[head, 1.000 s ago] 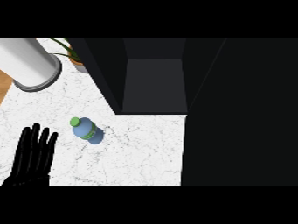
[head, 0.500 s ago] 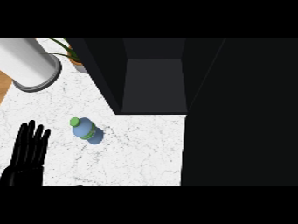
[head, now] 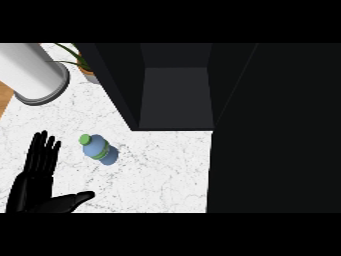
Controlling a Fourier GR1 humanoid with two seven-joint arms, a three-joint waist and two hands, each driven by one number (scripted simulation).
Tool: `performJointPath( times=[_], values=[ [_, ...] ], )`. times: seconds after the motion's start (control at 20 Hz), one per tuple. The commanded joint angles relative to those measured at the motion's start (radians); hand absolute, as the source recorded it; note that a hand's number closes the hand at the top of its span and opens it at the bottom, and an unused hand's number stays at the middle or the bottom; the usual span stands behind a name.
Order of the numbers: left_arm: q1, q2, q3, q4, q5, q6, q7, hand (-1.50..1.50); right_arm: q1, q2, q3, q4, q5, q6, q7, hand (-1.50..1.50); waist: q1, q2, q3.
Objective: Pick up the bottled water, place it into the cabinet and close the cabinet
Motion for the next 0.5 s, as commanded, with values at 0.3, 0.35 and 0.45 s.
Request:
performJointPath(
  times=[0.3,0.35,0.45],
  values=[
    [-0.134,-0.023,0.098,0.406,0.039,-0.088,-0.156,-1.50,-0.003,-0.030,-0.043,0.030,-0.041,0.028,-0.030,-1.50,-0.002,0.002,0.000],
    [-0.149,-0.010,0.111,0.381,0.063,-0.094,-0.114,-1.50,0.084,-0.027,-0.011,-0.053,-0.040,0.022,-0.033,-1.50,-0.004,0.000,0.000],
    [-0.206,0.024,0.135,0.441,0.084,-0.134,-0.095,-1.50,0.019,-0.003,0.043,0.017,0.016,0.011,-0.038,-1.50,0.000,0.001,0.000]
  ],
)
